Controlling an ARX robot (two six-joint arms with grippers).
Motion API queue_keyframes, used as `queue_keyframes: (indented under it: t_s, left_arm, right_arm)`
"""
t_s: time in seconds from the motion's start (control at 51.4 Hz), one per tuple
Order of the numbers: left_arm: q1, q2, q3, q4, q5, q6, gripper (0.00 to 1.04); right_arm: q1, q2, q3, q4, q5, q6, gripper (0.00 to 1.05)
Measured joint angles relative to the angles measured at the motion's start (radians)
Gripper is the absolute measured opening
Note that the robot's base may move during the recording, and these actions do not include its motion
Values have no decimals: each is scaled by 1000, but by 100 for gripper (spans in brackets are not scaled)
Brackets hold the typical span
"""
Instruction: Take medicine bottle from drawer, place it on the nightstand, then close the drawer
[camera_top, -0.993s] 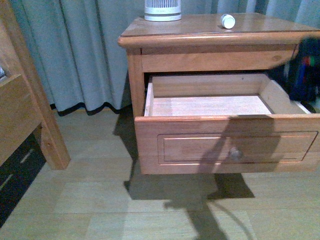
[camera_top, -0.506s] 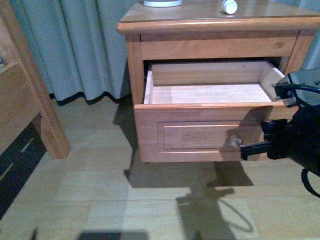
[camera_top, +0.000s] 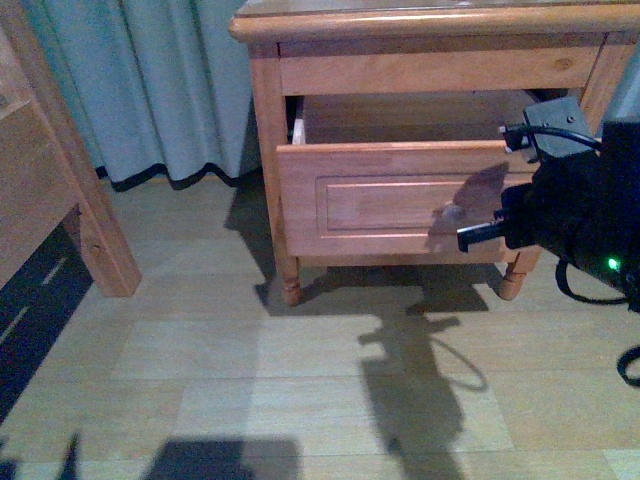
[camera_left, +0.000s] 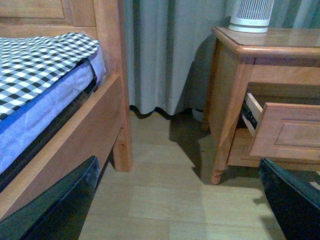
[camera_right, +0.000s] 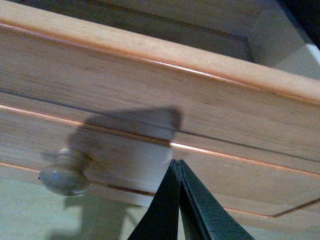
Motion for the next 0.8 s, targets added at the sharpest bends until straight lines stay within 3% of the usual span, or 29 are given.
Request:
queue_keyframes:
  t_s: [0.798]
  left_arm:
    - [0, 0, 0, 0, 0, 0, 98]
  right_arm:
    - [-26, 200, 461, -197, -16, -111, 3]
